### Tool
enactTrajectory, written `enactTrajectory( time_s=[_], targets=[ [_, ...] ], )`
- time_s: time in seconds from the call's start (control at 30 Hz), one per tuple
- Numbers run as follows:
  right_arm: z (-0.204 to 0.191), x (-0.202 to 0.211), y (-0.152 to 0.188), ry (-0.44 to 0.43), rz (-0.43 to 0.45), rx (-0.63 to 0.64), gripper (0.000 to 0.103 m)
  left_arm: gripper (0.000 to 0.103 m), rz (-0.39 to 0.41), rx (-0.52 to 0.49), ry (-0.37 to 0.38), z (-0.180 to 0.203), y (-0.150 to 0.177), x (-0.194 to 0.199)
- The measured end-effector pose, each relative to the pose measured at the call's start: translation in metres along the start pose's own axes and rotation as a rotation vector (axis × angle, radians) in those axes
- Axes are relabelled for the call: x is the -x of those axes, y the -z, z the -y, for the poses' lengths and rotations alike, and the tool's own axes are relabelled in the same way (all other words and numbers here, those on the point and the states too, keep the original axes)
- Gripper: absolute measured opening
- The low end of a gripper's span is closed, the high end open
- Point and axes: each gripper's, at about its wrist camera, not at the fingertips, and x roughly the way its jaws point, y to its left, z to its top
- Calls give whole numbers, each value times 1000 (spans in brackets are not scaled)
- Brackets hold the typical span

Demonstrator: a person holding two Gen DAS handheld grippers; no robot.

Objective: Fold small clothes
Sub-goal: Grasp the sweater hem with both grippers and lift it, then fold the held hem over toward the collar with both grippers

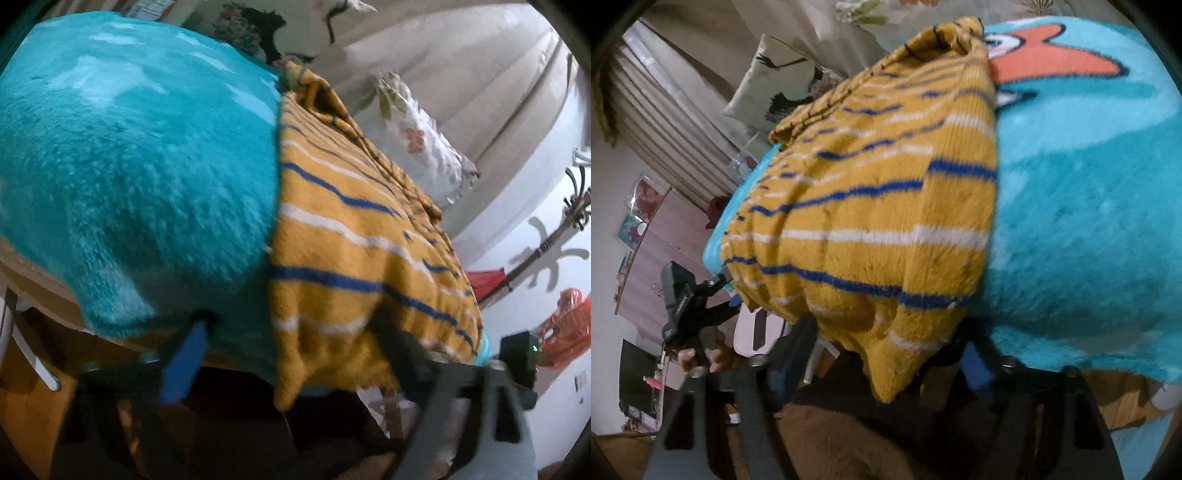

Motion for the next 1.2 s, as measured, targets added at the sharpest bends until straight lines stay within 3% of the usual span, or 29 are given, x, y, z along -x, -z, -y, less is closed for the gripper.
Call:
enactTrajectory(
  time_s=[0.03, 0.07, 0.13, 0.17, 0.47, 0.6, 0.77, 0.9, 1.07, 1.2],
  targets=[
    [1, -2, 1, 0, -8, -5, 35, 47, -10, -7, 4, 3, 1, 1],
    [1, -3, 0, -2, -11, -11, 27, 27, -21, -18, 5, 7, 1, 2],
    [3, 2, -1, -20, 0, -23, 15, 14, -21, -40, -17, 17, 2, 9],
    [1, 5, -1, -33, 3, -23, 14, 10, -15, -53, -25, 22, 3, 14],
    [-43, 77, -7, -127, 98, 108, 11, 9, 82, -86, -9, 53, -4, 67],
    [-66, 101, -27, -150, 170, 160, 10, 9, 146, -121, 26, 76, -33, 87],
    [-79, 113, -77, -166, 244, 184, 10, 9, 190, -171, 49, 106, -95, 82],
    [-79, 107, -127, -175, 269, 172, 10, 9, 201, -209, 13, 130, -152, 56],
    [-73, 82, -213, -160, 278, 141, 10, 9, 140, -183, -8, 147, -234, -12],
    [-57, 39, -286, -85, 271, 100, 10, 9, 94, -183, -119, 149, -287, -79]
  ],
)
